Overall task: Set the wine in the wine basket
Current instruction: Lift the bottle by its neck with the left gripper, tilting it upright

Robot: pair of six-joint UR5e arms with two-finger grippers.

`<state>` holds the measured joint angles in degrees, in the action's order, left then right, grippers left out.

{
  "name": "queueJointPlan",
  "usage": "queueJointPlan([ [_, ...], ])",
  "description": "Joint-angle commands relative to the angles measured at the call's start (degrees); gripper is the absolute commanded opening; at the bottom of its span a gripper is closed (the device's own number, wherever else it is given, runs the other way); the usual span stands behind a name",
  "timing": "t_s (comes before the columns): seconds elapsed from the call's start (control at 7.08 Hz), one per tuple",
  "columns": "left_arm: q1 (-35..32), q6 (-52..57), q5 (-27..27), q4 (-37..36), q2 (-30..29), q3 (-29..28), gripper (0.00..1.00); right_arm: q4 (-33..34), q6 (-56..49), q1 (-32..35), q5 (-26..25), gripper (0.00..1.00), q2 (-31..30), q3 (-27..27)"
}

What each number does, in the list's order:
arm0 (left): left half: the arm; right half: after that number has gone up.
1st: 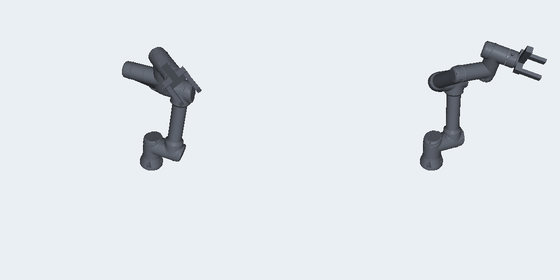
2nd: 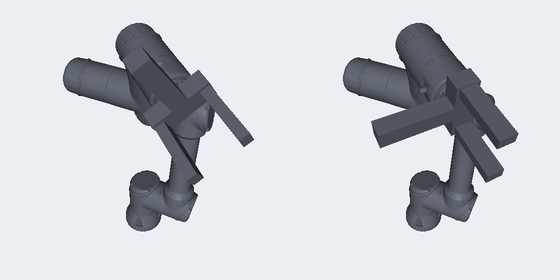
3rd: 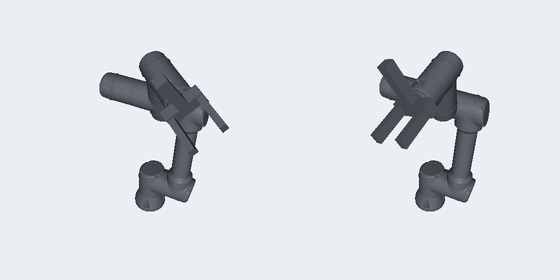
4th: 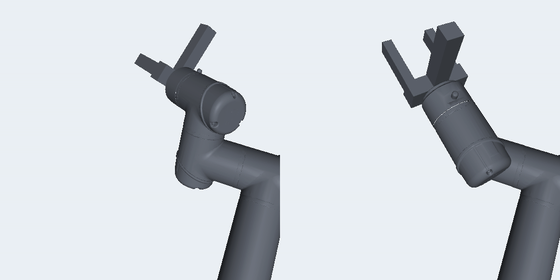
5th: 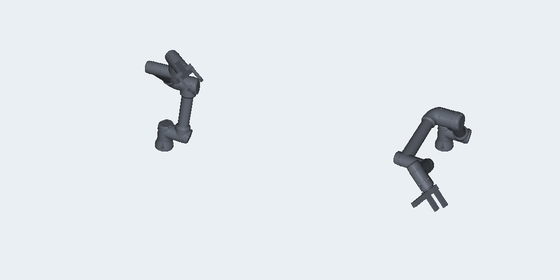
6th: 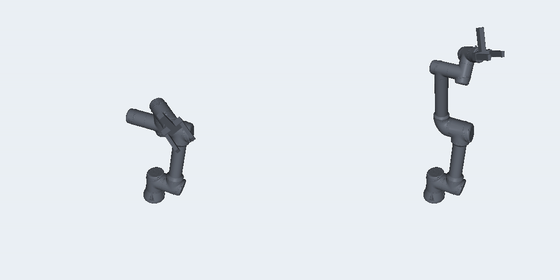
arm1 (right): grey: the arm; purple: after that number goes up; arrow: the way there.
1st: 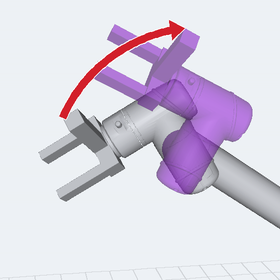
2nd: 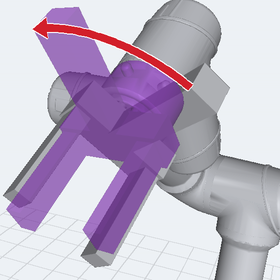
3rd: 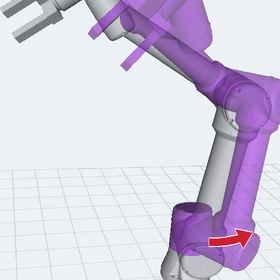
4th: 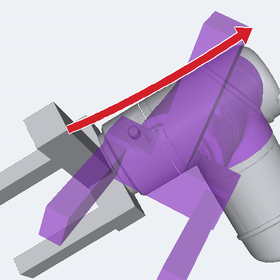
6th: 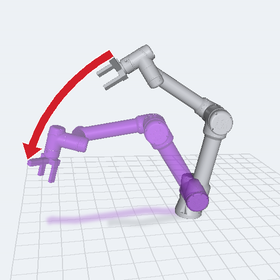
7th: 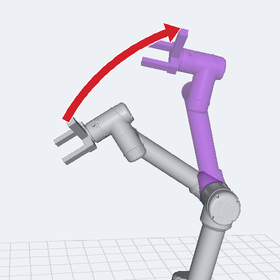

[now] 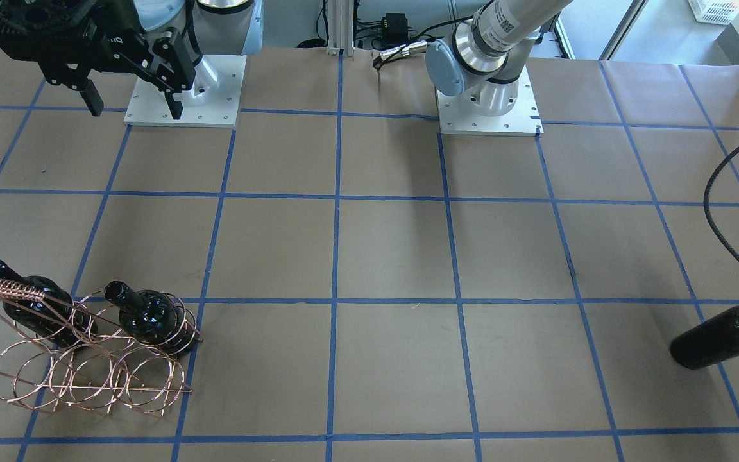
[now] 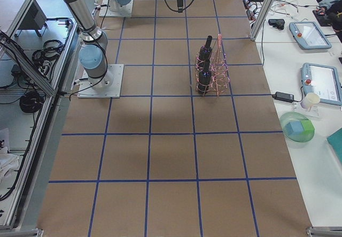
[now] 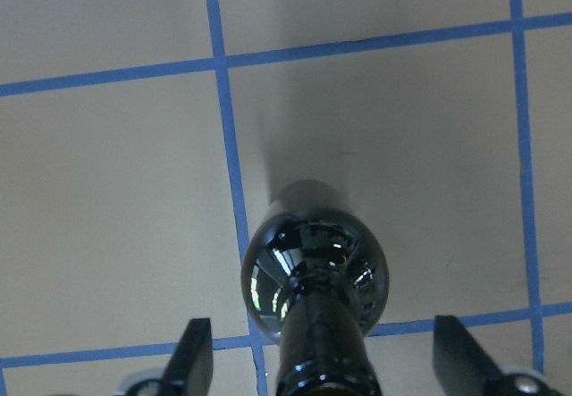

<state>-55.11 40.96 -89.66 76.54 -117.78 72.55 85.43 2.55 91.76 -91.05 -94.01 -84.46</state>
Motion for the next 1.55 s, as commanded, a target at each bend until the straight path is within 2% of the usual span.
queueJointPlan([
  [0.0,0.0,0.0,-1.1,0.3,0.1,0.1,0.58,0.0,-0.1,0.0,-0.1,1.0,0.0,0.0],
  [0.28,0.0,0.0,-0.9,-0.1,-0.2,0.0,0.39,-0.2,-0.1,0.0,-0.1,1.0,-0.1,0.0],
  [0.42,0.0,0.0,-0.7,-0.3,-0.2,-0.1,0.22,-0.1,-0.1,-0.1,-0.1,1.0,0.0,0.0],
  [0.56,0.0,0.0,-0.9,-0.2,-0.2,-0.1,0.0,0.0,0.0,0.0,0.0,1.0,0.0,0.0],
  [0.99,-2.4,-0.5,-0.6,2.5,3.4,-0.1,0.0,0.4,0.0,0.0,0.0,1.0,0.0,0.0],
  [1.41,-11.7,-11.6,0.4,7.5,11.7,2.7,0.0,0.8,0.0,0.0,0.0,1.0,-0.1,0.0],
])
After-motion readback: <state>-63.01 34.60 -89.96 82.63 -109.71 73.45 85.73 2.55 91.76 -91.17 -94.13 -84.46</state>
